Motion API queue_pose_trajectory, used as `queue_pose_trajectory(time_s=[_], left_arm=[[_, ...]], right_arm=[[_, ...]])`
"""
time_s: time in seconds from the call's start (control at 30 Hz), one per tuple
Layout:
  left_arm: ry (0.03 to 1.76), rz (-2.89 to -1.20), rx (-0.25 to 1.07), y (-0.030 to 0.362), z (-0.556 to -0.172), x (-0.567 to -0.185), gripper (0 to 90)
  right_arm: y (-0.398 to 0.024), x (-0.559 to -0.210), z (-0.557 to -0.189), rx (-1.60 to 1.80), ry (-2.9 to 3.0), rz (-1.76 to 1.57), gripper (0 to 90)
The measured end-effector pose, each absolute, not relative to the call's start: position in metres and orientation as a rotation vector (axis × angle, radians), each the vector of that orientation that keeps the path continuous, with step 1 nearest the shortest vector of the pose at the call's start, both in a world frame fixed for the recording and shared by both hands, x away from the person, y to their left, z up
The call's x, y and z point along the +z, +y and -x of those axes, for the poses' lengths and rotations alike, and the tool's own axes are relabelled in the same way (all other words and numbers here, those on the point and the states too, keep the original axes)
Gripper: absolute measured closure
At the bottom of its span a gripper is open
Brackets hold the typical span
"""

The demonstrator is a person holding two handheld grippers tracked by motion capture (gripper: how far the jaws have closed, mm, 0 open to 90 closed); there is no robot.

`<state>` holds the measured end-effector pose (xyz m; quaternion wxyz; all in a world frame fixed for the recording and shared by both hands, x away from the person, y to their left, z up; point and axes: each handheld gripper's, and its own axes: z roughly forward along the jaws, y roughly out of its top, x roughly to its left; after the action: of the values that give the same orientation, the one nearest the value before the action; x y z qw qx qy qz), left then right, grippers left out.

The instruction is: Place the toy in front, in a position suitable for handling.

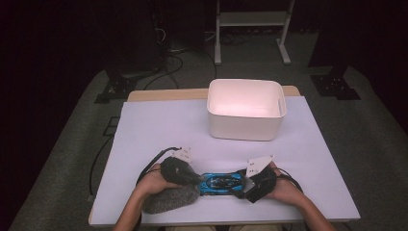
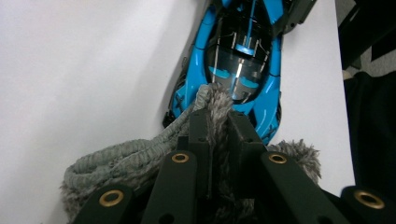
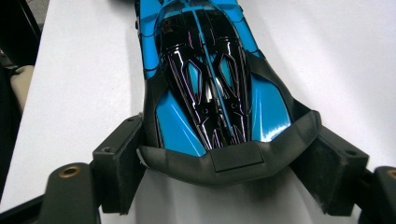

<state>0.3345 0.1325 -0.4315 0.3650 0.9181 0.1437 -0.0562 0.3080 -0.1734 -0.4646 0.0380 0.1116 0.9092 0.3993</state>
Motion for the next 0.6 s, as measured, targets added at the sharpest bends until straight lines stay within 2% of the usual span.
queue_pose_trajectory(time_s=[0.4,0.6], left_arm=[[0.360,-2.360,-0.115,0.115,-0.348,-0.424,81.1],[0.357,-2.379,-0.133,0.123,-0.344,-0.428,81.1]], right_arm=[[-0.173,-0.465,-0.308,1.224,2.790,-0.341,22.4],[-0.174,-0.465,-0.308,1.223,2.790,-0.341,22.5]])
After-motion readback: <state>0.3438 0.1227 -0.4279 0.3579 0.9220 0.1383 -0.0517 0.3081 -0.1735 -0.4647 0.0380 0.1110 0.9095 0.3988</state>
